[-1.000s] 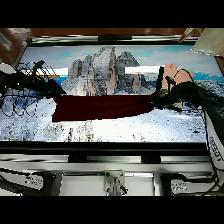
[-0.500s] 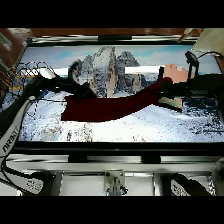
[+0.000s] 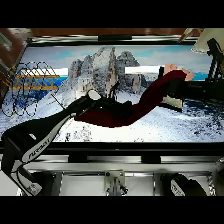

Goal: Fold the shirts.

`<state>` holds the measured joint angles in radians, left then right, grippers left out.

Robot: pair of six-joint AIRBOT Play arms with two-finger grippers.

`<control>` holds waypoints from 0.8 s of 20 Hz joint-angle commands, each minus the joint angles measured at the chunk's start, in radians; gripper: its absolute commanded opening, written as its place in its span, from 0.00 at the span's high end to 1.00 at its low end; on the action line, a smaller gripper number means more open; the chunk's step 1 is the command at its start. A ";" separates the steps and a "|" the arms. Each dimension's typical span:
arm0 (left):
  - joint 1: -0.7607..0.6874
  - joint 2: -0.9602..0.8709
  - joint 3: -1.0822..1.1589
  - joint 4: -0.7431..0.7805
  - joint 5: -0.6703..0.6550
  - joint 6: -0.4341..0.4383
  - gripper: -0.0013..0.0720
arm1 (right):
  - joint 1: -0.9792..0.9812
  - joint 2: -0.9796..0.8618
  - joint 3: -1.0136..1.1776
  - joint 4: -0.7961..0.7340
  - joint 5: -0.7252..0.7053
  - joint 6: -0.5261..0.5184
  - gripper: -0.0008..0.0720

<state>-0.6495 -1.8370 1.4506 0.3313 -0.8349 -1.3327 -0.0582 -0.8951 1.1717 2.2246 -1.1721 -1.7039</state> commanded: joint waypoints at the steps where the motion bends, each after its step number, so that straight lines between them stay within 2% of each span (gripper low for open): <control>1: -0.039 -0.009 0.000 -0.093 0.057 0.058 0.94 | 0.000 0.015 0.001 0.022 0.002 0.007 0.89; 3: 0.031 0.035 0.000 -0.039 0.060 0.056 0.94 | 0.000 0.007 0.001 0.022 0.005 0.006 0.89; 5: 0.124 0.129 0.000 0.082 0.052 0.045 0.94 | 0.032 -0.006 0.001 0.011 0.050 0.005 0.89; 10: 0.438 0.453 0.000 0.537 -0.051 -0.108 0.94 | 0.315 -0.161 0.001 -0.006 0.297 -0.002 0.89; 12: 0.585 0.587 0.000 0.613 -0.108 -0.129 0.94 | 0.447 -0.272 0.001 -0.005 0.401 -0.002 0.89; 16: 0.824 0.803 0.000 0.623 -0.171 -0.128 0.94 | 0.680 -0.510 0.001 0.009 0.626 0.002 0.89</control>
<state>0.0097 -1.1835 1.4506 0.8810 -0.9493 -1.4399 0.4648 -1.2564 1.1717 2.2265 -0.7326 -1.7050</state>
